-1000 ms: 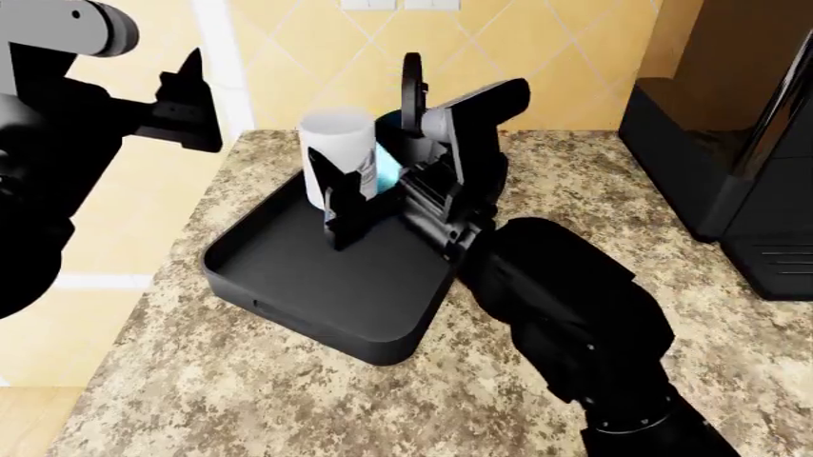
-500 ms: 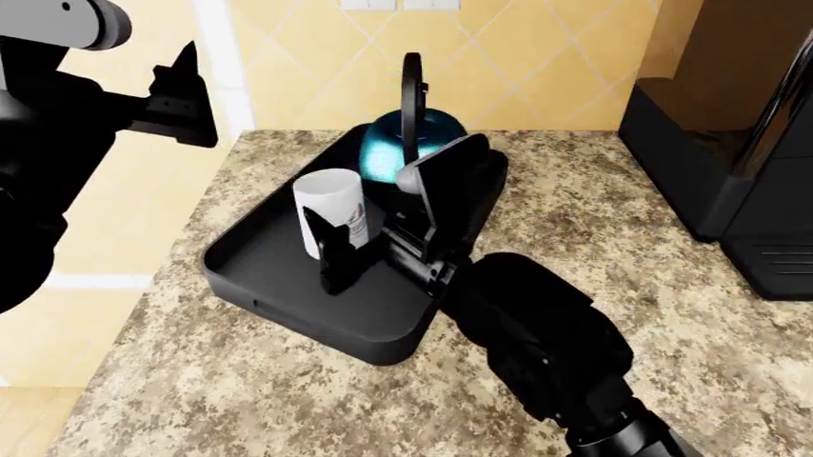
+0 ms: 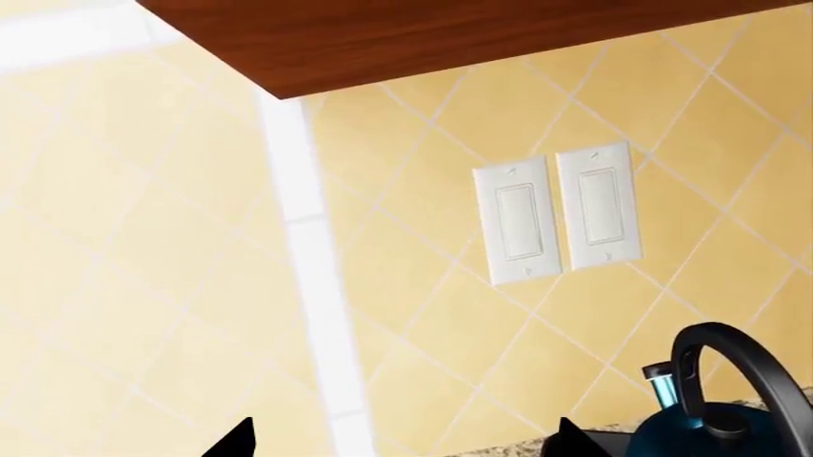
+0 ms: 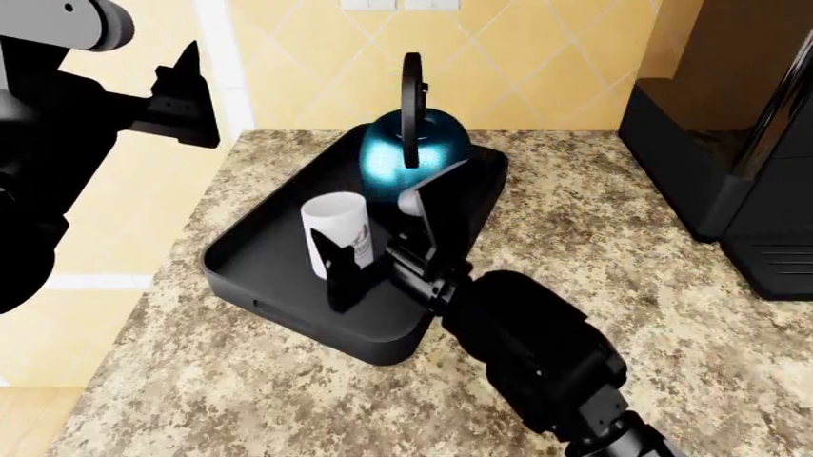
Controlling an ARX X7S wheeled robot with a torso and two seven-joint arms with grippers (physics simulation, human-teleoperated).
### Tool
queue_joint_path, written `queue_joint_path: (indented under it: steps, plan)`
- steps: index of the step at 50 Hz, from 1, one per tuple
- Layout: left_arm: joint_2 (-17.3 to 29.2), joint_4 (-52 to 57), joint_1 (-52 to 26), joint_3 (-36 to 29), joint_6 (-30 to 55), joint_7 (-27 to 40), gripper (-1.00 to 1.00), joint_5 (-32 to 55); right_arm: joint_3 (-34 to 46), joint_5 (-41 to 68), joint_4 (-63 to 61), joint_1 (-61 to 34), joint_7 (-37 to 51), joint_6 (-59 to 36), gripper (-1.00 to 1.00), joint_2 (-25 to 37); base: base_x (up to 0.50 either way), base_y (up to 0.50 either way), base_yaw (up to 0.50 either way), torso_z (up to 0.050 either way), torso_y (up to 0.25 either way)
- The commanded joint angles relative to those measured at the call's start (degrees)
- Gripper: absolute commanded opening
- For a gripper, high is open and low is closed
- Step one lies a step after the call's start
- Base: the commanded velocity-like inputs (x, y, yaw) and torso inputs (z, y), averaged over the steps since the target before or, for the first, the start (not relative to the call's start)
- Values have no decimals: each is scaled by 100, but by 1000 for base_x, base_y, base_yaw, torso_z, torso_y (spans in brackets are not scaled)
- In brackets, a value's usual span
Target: Pick the kettle from the counter and place it on the tray. Then pick the mug from the cabinet and place it on the tray. Then close the cabinet doors.
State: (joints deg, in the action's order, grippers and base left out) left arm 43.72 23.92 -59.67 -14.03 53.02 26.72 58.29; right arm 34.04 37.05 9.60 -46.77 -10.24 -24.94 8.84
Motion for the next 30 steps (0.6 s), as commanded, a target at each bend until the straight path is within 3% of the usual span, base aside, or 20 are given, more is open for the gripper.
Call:
queue_joint_path:
  steps: [1,30]
  plan:
    - [11,-1,3,-9,-22,-16,100,-7,52,-109,38,21,-65,61,-100,12,0,0,0,0,0]
    - [3,-5,-103,-53,-28,-35,100,-7,178,-123,184,-5,20,33,-100,53,0,0,0,0,0]
